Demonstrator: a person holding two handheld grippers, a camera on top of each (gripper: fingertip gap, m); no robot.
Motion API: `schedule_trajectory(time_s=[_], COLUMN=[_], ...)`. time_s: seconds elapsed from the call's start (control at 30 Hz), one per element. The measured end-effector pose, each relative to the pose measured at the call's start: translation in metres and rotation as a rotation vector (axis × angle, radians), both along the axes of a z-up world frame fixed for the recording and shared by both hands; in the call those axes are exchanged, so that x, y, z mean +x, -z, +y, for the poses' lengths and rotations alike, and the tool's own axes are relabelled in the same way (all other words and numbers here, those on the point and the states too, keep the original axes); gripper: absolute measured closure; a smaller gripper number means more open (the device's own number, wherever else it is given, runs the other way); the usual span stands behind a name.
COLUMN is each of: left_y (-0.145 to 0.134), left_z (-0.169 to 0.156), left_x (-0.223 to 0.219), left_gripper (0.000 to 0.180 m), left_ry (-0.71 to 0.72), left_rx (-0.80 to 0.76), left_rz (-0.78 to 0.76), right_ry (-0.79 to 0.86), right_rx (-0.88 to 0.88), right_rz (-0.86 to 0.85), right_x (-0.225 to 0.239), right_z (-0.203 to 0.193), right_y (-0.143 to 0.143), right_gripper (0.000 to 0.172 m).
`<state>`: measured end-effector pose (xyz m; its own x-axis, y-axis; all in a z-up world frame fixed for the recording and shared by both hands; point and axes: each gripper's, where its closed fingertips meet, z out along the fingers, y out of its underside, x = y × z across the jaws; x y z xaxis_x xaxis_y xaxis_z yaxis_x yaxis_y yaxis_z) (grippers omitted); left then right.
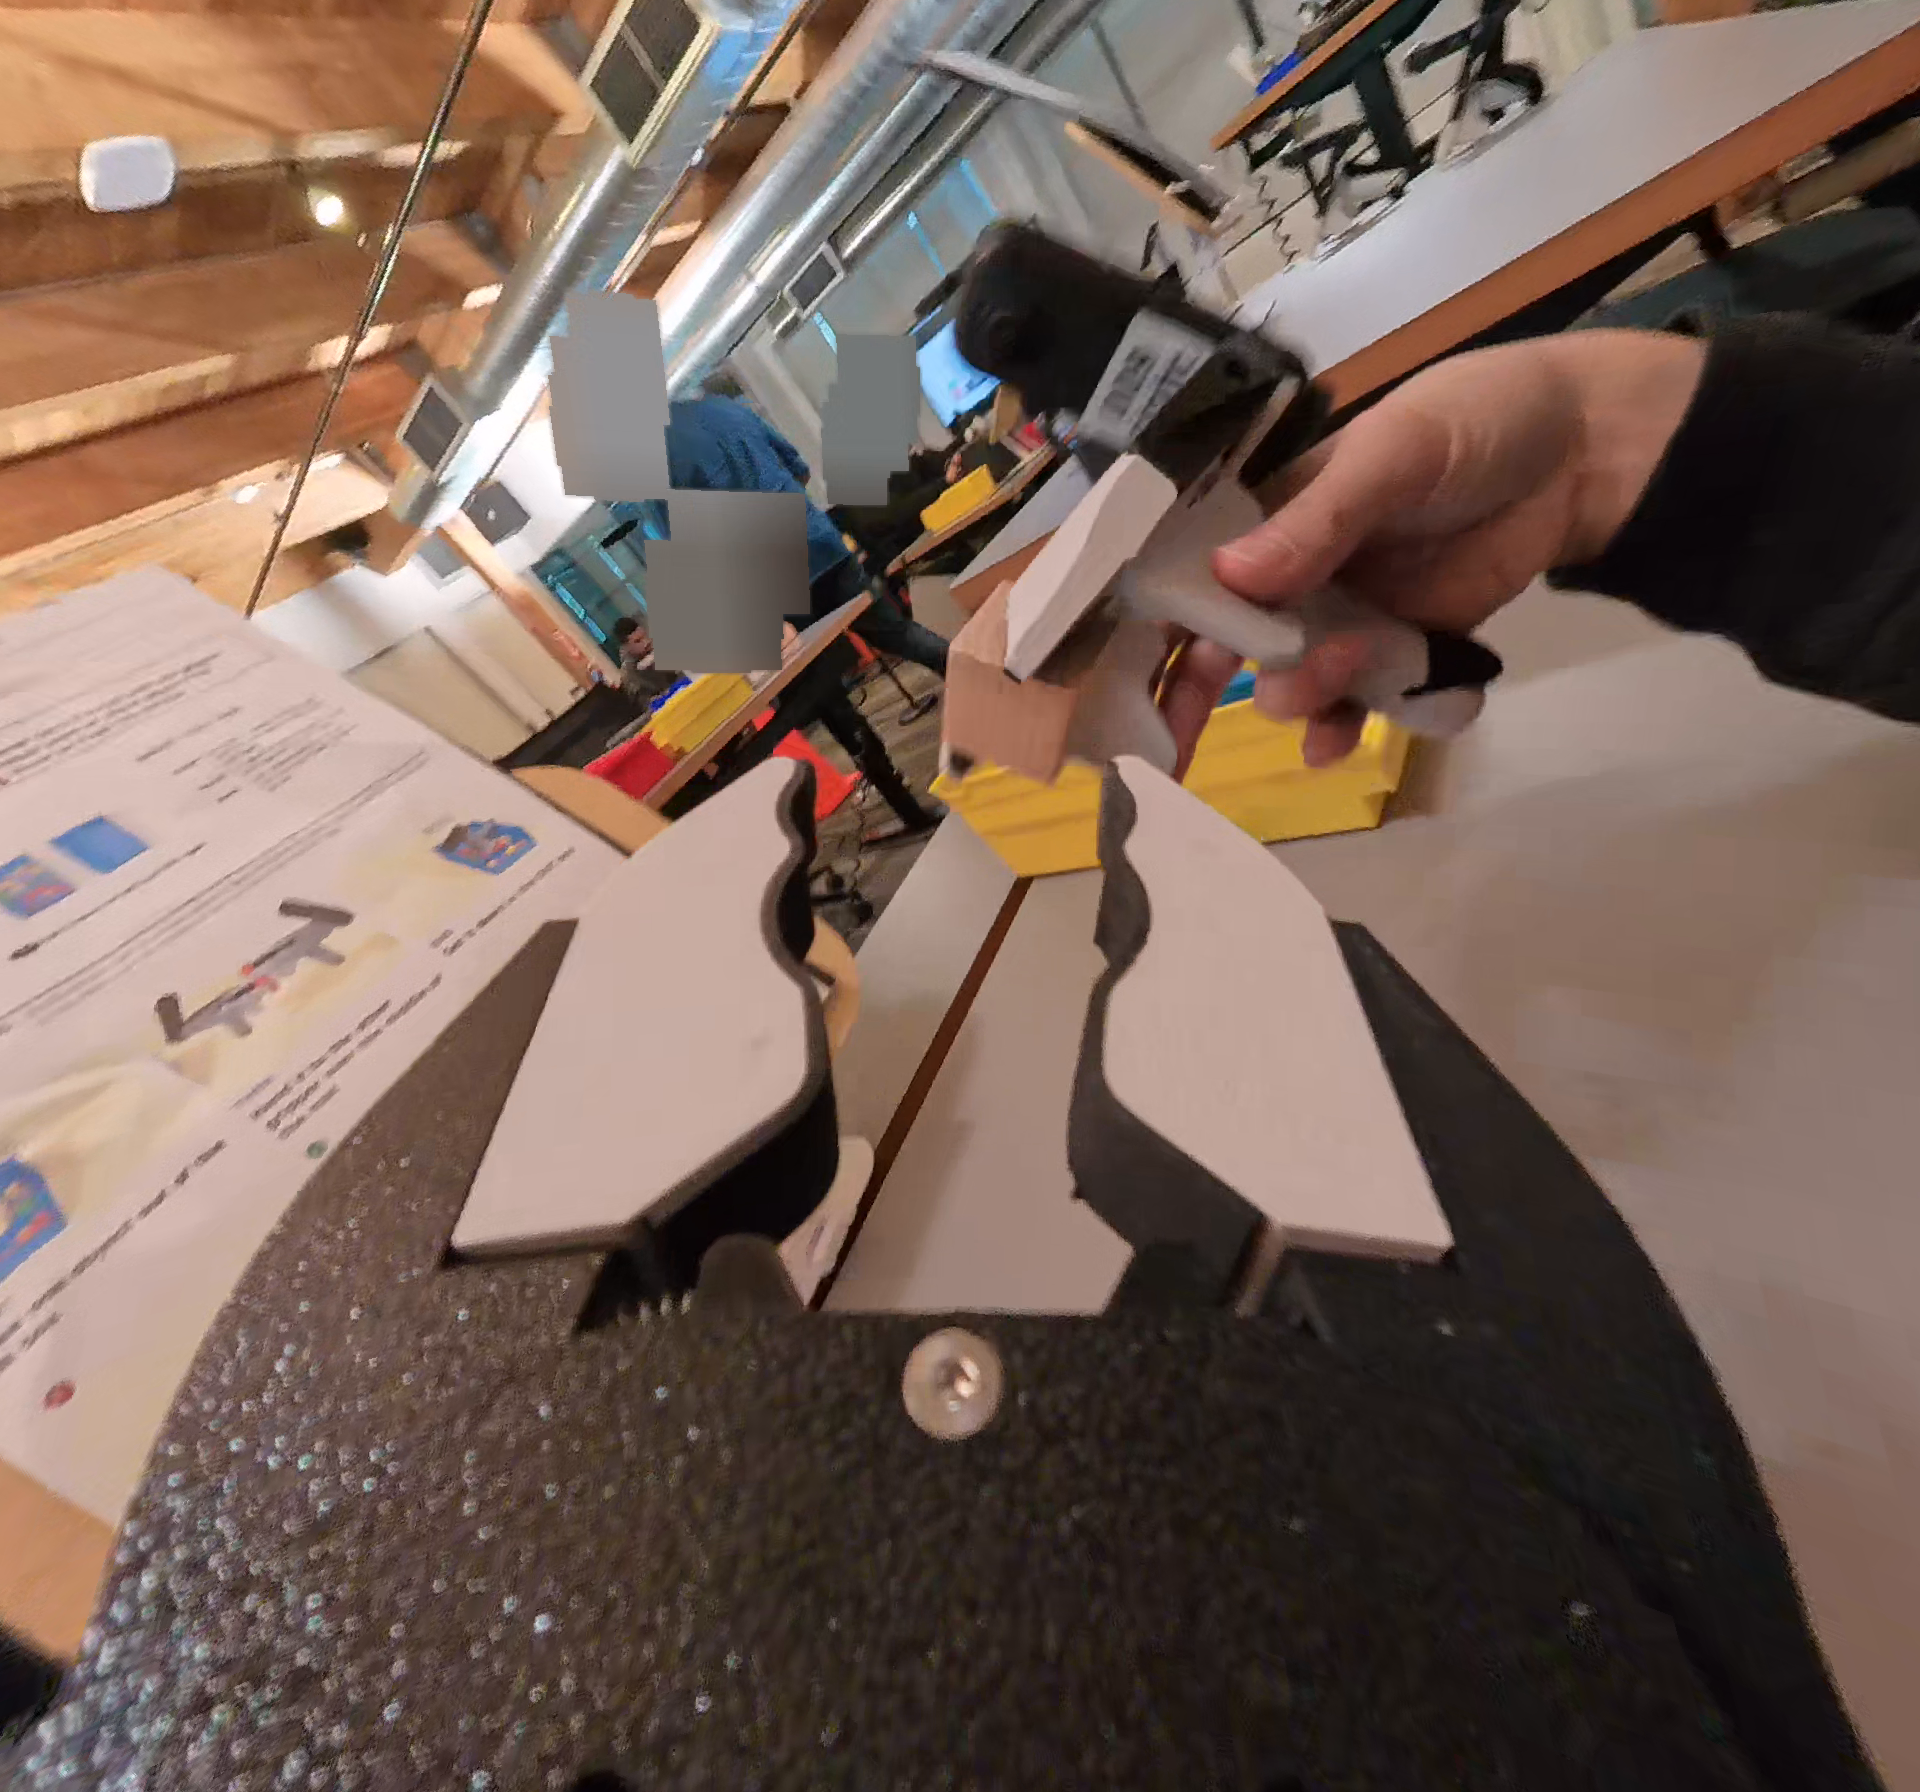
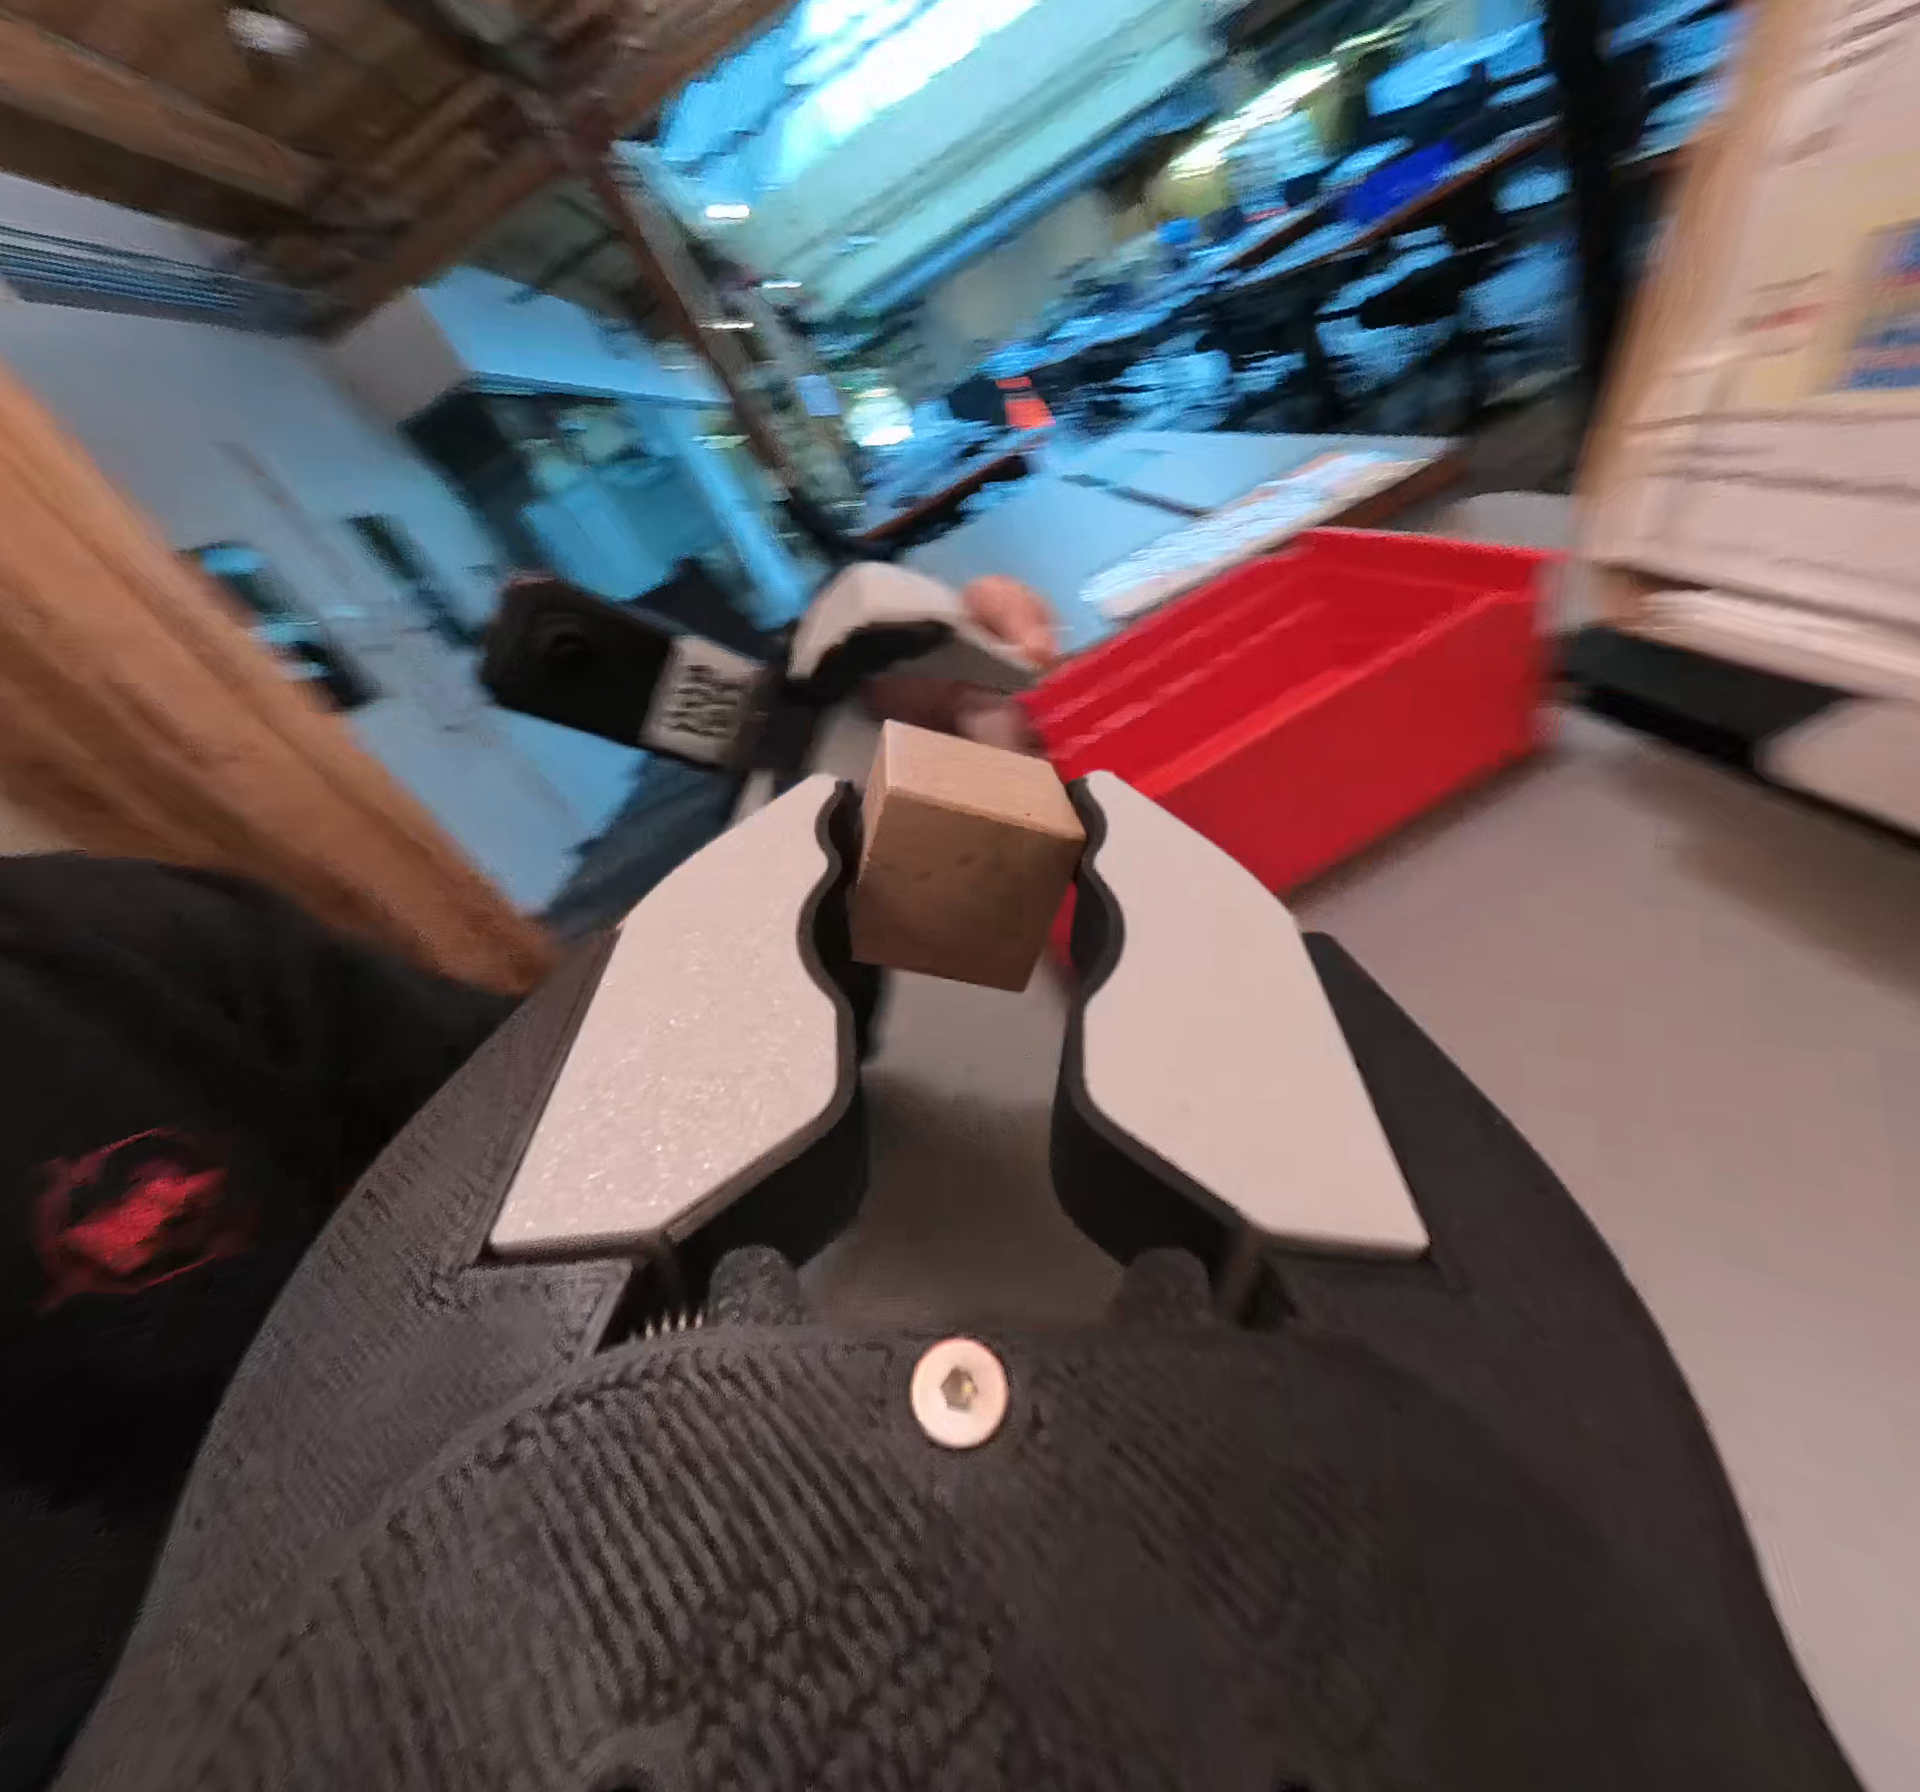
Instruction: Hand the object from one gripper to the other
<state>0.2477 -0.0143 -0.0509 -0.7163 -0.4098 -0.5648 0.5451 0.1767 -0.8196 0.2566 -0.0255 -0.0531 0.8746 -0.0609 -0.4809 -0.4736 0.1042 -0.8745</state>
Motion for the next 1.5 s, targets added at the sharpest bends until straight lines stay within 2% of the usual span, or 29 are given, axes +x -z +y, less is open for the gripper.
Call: schedule_trajectory(time_s=[0.1, 0.2, 0.3, 0.4, 0.5, 0.63, 0.77, 0.97, 1.13, 1.2, 1.37, 1.5], left_y=[0.006, 0.019, 0.036, 0.046, 0.054, 0.061, 0.060, 0.066, 0.074, 0.074, 0.060, 0.039], left_z=[0.011, 0.022, 0.026, 0.025, 0.023, 0.025, 0.029, 0.028, 0.021, 0.021, 0.034, 0.070], left_x=[0.017, 0.039, 0.050, 0.054, 0.055, 0.056, 0.059, 0.063, 0.064, 0.063, 0.065, 0.068], left_gripper=[0.132, 0.135, 0.136, 0.137, 0.137, 0.138, 0.139, 0.141, 0.141, 0.140, 0.140, 0.140], left_ry=[-0.111, -0.244, -0.307, -0.320, -0.325, -0.330, -0.345, -0.342, -0.329, -0.332, -0.379, -0.481], left_rx=[0.035, 0.094, 0.150, 0.182, 0.220, 0.250, 0.239, 0.239, 0.265, 0.272, 0.204, 0.117], left_rz=[0.049, 0.141, 0.241, 0.282, 0.296, 0.300, 0.309, 0.326, 0.336, 0.329, 0.362, 0.409], right_ry=[0.430, 0.887, 1.148, 1.252, 1.246, 1.264, 1.304, 1.276, 1.322, 1.342, 1.303, 1.217], right_rx=[-0.196, -0.386, -0.524, -0.576, -0.716, -0.816, -0.930, -1.015, -1.127, -1.106, -0.824, -0.612], right_rz=[-0.071, -0.046, 0.018, 0.094, 0.142, 0.115, 0.174, 0.201, 0.180, 0.143, 0.071, -0.079], right_x=[0.054, 0.092, 0.100, 0.105, 0.104, 0.114, 0.125, 0.134, 0.133, 0.135, 0.142, 0.138], right_z=[-0.072, -0.184, -0.271, -0.312, -0.328, -0.352, -0.390, -0.400, -0.411, -0.407, -0.368, -0.317], right_y=[0.016, 0.041, 0.072, 0.104, 0.134, 0.137, 0.152, 0.182, 0.187, 0.176, 0.127, 0.066], right_gripper=[0.132, 0.132, 0.132, 0.132, 0.132, 0.131, 0.131, 0.131, 0.131, 0.114, 0.113, 0.113])
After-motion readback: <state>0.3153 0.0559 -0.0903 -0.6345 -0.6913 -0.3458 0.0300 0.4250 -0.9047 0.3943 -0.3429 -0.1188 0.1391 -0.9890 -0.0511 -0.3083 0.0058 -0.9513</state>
